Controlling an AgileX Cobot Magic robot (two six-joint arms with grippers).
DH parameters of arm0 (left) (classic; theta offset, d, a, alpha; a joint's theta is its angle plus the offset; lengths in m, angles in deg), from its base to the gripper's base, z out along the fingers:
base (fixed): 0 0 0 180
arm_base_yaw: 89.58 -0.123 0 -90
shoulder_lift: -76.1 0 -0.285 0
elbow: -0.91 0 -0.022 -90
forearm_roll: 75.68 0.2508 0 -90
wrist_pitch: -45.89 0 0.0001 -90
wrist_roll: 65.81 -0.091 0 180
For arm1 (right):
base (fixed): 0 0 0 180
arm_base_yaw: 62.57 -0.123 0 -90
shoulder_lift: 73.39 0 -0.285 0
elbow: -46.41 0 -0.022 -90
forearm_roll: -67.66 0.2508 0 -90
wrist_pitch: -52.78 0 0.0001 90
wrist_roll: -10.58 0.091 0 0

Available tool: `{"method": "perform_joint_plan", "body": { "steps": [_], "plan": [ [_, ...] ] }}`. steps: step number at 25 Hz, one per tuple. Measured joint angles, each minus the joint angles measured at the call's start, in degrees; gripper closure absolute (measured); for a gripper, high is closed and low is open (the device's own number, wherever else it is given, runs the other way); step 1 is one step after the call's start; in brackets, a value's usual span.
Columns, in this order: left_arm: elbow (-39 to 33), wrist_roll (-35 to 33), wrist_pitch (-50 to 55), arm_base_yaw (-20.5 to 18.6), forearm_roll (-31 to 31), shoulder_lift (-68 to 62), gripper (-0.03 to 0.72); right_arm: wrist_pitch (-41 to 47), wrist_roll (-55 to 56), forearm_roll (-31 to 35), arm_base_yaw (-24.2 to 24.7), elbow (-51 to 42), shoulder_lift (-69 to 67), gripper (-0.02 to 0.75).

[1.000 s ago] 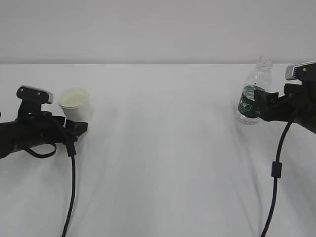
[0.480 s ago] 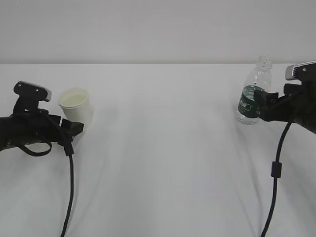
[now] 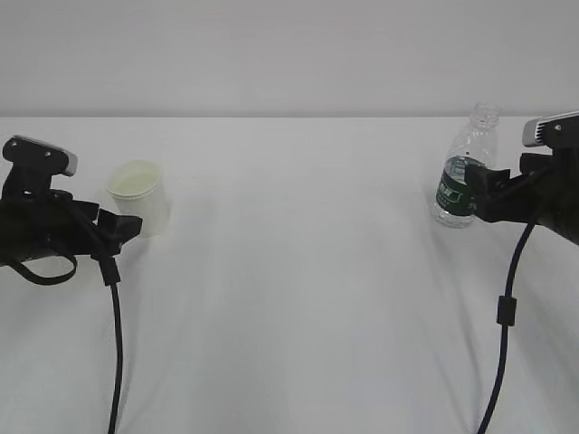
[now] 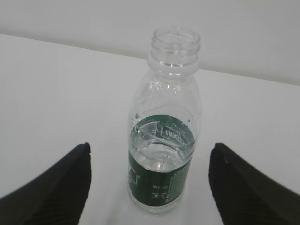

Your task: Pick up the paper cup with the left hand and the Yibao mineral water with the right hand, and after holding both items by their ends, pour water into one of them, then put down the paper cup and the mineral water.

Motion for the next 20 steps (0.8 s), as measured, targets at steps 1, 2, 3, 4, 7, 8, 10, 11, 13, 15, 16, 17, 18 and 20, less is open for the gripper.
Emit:
{"method": "perform_joint_plan", "body": {
  "steps": [1, 2, 3, 4, 7, 8, 10, 11, 13, 15, 16, 17, 18, 20],
  "plan": [
    [0.00, 0.00, 0.27, 0.00, 0.00, 0.67, 0.146, 0.00, 0.00, 0.00, 0.00, 0.00, 0.00, 0.148],
    [0.00, 0.00, 0.57, 0.00, 0.00, 1.23, 0.146, 0.00, 0.00, 0.00, 0.00, 0.00, 0.00, 0.148],
    [0.00, 0.00, 0.97, 0.00, 0.00, 1.94, 0.147, 0.00, 0.00, 0.00, 0.00, 0.00, 0.00, 0.148],
    [0.00, 0.00, 1.26, 0.00, 0.00, 2.57, 0.147, 0.00, 0.00, 0.00, 0.00, 0.00, 0.00, 0.148],
    [-0.13, 0.00, 2.31, 0.00, 0.00, 4.04, 0.148, 0.00, 0.00, 0.00, 0.00, 0.00, 0.13, 0.148],
    [-0.13, 0.00, 2.71, 0.00, 0.00, 4.47, 0.148, 0.00, 0.00, 0.00, 0.00, 0.00, 0.36, 0.148],
    [-0.13, 0.00, 3.73, 0.00, 0.00, 5.33, 0.149, 0.00, 0.00, -0.11, 0.00, 0.00, 1.26, 0.148],
    [-0.13, 0.04, 4.27, 0.00, 0.00, 5.84, 0.149, 0.00, 0.00, -0.11, 0.00, 0.00, 1.82, 0.148],
    [-0.13, 0.13, 4.56, 0.00, 0.00, 6.72, 0.149, 0.29, 0.00, -0.11, 0.00, 0.00, 2.67, 0.148],
    [-0.13, 0.72, 5.00, 0.00, 0.00, 7.78, 0.150, 1.03, 0.00, -0.11, 0.00, -0.10, 3.15, 0.148],
    [-0.13, 0.96, 5.11, 0.00, 0.00, 8.16, 0.150, 1.37, 0.10, -0.11, 0.00, -0.09, 3.43, 0.148],
    [-0.13, 1.38, 5.25, 0.00, 0.00, 8.65, 0.150, 1.65, 0.10, -0.11, 0.00, -0.09, 3.52, 0.148],
    [-0.13, 1.80, 5.39, 0.00, 0.00, 9.11, 0.150, 1.73, 0.19, -0.01, 0.00, -0.09, 3.76, 0.148],
    [-0.13, 2.53, 5.47, 0.00, -0.11, 9.85, 0.150, 1.78, 0.75, -0.01, 0.00, -0.09, 4.33, 0.148]
  ]
}}
